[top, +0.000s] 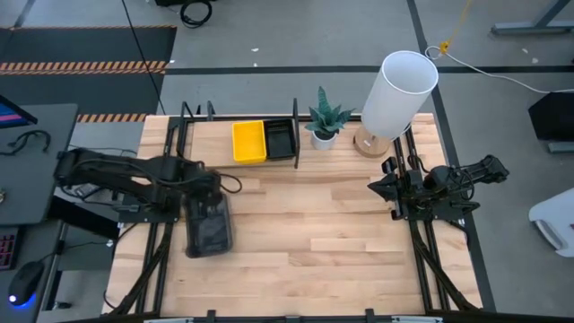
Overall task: Stack baskets on shelf by color
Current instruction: Put the stacked black bins on the shelf
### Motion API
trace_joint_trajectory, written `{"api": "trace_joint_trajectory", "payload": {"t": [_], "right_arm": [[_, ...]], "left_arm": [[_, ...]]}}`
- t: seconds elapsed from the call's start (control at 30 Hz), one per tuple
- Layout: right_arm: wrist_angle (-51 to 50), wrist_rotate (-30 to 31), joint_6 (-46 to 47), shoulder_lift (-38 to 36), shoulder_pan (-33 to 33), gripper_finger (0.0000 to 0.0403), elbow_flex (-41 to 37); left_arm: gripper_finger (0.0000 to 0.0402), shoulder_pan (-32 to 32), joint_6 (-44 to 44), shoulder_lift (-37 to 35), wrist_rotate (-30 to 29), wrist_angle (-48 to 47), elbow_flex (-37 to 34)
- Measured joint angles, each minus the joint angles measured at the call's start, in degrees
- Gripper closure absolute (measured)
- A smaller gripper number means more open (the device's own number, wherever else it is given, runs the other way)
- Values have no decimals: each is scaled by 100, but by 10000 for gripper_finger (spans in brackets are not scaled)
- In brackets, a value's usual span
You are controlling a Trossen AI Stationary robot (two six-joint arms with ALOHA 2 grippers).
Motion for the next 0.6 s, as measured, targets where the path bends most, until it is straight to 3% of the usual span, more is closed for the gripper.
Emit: {"api": "trace_joint_trajectory", "payload": {"t": [0.6], "right_arm": [[-1,0,1,0,1,389,0]], "left_arm": [[385,4,298,-123,-14,-467,2]]}}
